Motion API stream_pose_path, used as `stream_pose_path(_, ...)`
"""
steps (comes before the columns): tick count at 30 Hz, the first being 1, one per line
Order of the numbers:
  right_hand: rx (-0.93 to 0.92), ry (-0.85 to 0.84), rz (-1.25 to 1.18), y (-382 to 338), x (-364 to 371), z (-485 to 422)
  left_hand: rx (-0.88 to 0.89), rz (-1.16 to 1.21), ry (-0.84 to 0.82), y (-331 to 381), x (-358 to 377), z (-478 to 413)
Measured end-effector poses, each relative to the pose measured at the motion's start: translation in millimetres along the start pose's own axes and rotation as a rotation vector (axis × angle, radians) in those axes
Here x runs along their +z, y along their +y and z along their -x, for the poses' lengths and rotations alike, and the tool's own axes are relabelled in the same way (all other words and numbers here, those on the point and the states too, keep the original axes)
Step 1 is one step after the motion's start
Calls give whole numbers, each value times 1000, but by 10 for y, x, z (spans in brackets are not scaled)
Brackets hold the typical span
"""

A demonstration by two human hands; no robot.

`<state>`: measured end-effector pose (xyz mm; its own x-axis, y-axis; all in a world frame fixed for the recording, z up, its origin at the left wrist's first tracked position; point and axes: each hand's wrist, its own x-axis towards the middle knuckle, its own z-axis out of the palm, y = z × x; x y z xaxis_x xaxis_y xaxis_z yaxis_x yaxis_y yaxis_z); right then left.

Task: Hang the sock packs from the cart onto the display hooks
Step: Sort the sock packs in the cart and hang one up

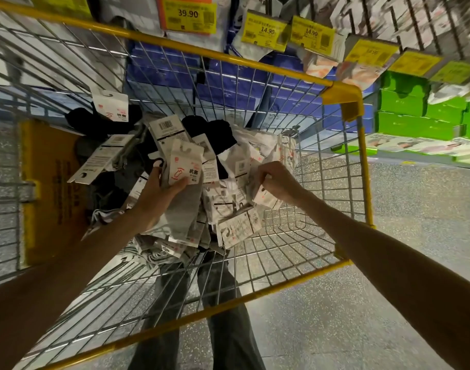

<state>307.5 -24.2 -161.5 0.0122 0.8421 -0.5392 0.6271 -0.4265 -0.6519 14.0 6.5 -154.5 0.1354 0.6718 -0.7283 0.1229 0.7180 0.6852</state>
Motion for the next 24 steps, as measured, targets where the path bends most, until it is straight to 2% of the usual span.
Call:
stream_pose_path(4, 26, 60, -201, -203, -54, 17, -21, 15, -19, 1, -7, -8)
stream_pose_path(8, -61, -24, -540, -534, -147, 60, 50, -18, 24, 87, 6, 25)
stream_pose_path(10, -99, -134, -739, -667, -258, 63, 122, -29, 29, 153, -8, 32)
stream_pose_path(14, -146, -476, -1142, -892, -379, 21, 249, -55, -37, 322, -77, 25)
stream_pose_path(17, -179, -613, -1268, -1047, -323, -23, 325, -185, -67, 500, -114, 52)
stream_pose_path(21, -239, -732, -1397, -1263, -225, -59, 495, -527, -12, 686, -111, 99)
stream_pose_path(23, -206, -696, -1442, -1342, -186, -51, 528, -589, -47, 703, -146, 109)
stream_pose_path(24, -185, -618, -1427, -1354, -162, -53, 539, -595, -72, 695, -167, 117)
